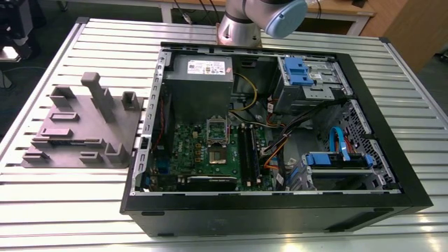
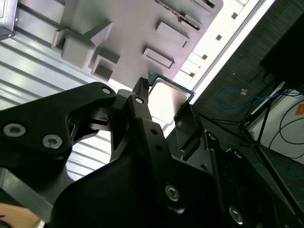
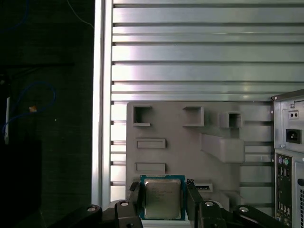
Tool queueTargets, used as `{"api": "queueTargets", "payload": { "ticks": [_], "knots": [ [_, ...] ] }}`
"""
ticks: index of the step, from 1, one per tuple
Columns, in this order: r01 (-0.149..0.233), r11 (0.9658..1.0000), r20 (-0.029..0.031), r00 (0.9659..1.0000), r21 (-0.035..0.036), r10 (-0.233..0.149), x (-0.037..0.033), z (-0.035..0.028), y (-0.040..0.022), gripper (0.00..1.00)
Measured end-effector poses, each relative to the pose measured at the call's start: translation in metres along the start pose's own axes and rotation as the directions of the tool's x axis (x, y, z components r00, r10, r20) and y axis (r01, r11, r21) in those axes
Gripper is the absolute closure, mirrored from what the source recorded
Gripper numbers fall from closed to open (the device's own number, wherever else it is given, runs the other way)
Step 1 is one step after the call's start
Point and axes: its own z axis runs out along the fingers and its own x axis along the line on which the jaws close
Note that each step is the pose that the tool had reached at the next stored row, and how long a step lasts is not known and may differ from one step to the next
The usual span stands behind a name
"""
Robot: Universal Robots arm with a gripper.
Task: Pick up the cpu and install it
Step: 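Pick up the cpu and move it towards the insertion slot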
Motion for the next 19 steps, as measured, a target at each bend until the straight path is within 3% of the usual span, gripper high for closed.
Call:
{"api": "queueTargets", "payload": {
  "ticks": [19],
  "knots": [
    [0.000,1.0000,0.0000,1.0000,0.0000,0.000,-0.0125,-0.0002,0.0002,0.53]
  ]
}}
